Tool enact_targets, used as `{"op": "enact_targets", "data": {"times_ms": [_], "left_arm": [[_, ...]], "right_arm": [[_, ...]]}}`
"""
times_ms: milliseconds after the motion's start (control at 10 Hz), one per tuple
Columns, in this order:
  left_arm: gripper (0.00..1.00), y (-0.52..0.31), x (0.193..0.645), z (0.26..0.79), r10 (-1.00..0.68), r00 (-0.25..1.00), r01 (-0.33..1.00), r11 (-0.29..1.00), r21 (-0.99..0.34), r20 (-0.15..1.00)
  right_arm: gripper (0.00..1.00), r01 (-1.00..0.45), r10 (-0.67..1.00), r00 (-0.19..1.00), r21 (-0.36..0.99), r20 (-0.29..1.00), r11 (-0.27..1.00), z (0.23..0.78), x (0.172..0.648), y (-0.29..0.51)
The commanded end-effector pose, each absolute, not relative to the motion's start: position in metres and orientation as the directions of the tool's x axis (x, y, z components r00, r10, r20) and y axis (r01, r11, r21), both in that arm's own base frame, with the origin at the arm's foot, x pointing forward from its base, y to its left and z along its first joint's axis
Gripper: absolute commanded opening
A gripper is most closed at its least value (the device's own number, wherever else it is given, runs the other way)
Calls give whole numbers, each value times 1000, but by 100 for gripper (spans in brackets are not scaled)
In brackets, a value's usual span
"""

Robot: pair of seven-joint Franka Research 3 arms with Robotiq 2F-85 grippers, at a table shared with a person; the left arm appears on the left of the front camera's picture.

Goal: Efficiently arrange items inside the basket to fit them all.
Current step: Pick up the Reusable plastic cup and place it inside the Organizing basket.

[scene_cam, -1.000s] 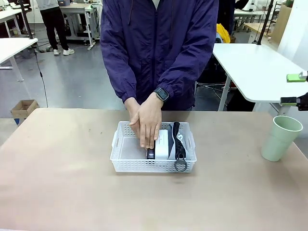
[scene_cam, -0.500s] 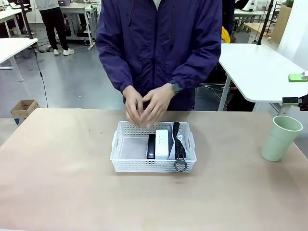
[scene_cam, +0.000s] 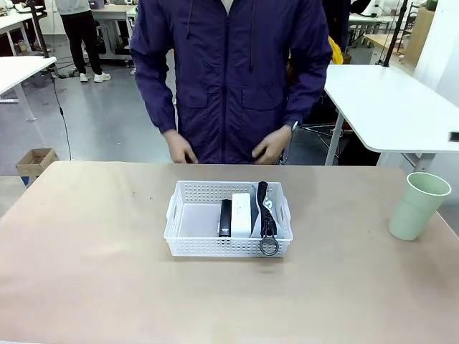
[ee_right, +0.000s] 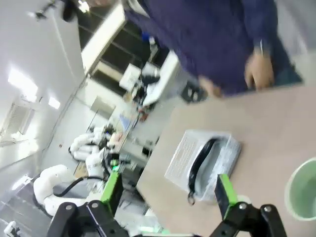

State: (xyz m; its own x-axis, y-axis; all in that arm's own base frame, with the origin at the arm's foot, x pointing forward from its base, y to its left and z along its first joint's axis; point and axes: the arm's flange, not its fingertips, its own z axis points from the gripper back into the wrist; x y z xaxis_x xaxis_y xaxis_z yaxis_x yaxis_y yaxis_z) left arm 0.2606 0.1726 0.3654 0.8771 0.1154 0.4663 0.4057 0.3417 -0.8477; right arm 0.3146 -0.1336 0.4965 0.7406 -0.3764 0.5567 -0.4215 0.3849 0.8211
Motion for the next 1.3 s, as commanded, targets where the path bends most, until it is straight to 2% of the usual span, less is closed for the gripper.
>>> {"op": "enact_targets", "data": {"times_ms": [0, 200, 300, 500, 700, 1000, 1100, 1200], "left_arm": [[100, 172, 260, 370, 125, 880, 400, 328, -856, 459], [100, 172, 260, 370, 125, 880, 400, 328, -856, 459], [100, 172, 260, 370, 125, 880, 400, 328, -856, 459], [100, 172, 260, 370, 125, 880, 400, 328, -856, 459], [100, 172, 260, 370, 125, 880, 400, 328, -856, 459], [100, 172, 260, 370, 125, 880, 400, 328, -856, 459], [100, 172, 260, 370, 125, 880, 400, 328, -856, 459], [100, 172, 260, 370, 125, 880, 400, 328, -856, 459]], "right_arm": [[100, -579, -429, 488, 650, 760, 492, 478, 265, -163], [100, -579, -321, 242, 402, 916, 709, 455, 221, -211], [100, -625, -276, 177, 325, 945, 710, 440, 203, -226], [100, -606, -152, 227, 262, 962, 751, 409, 185, -249], [100, -576, -11, 392, 254, 920, 777, 373, 176, -257], [100, -512, 99, 587, 274, 803, 814, 342, 180, -243], [100, -437, 29, 568, 271, 823, 858, 350, 183, -243], [100, -514, 55, 526, 265, 849, 816, 349, 183, -308]]}}
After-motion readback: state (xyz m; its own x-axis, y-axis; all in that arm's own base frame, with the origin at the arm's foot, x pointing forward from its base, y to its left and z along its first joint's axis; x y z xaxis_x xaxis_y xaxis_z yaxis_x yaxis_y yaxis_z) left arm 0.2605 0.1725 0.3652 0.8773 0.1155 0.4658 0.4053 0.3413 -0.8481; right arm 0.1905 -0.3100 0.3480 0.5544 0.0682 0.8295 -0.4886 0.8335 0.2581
